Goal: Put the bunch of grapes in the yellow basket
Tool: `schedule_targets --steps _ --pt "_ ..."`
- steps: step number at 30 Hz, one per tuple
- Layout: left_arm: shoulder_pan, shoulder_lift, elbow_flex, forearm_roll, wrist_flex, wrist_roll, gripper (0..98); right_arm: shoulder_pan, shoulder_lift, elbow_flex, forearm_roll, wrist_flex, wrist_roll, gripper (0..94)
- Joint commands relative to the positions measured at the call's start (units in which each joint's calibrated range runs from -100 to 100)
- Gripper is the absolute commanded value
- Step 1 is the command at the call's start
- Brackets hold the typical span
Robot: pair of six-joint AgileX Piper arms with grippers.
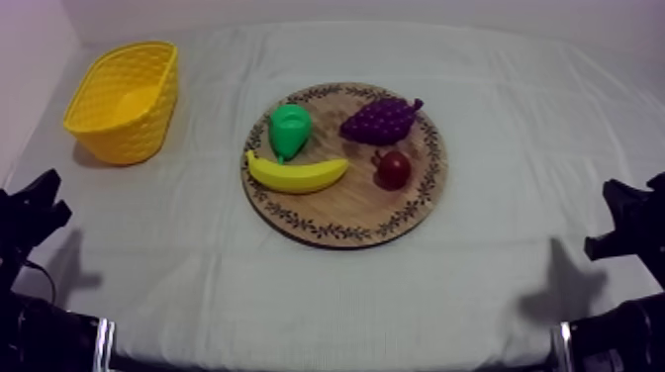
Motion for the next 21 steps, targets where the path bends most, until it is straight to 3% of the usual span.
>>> schedule_targets --steps 1,21 --pt "0.15 0.02 -0.03 0.01 -0.05 -0.06 0.0 0.01 0.03 0.04 0.00 -0.01 -0.02 0.2" --pt "1.21 -0.24 -0.03 0.00 -0.05 -1.44 0.2 0.01 0.03 0.04 0.00 -0.01 -0.02 0.2"
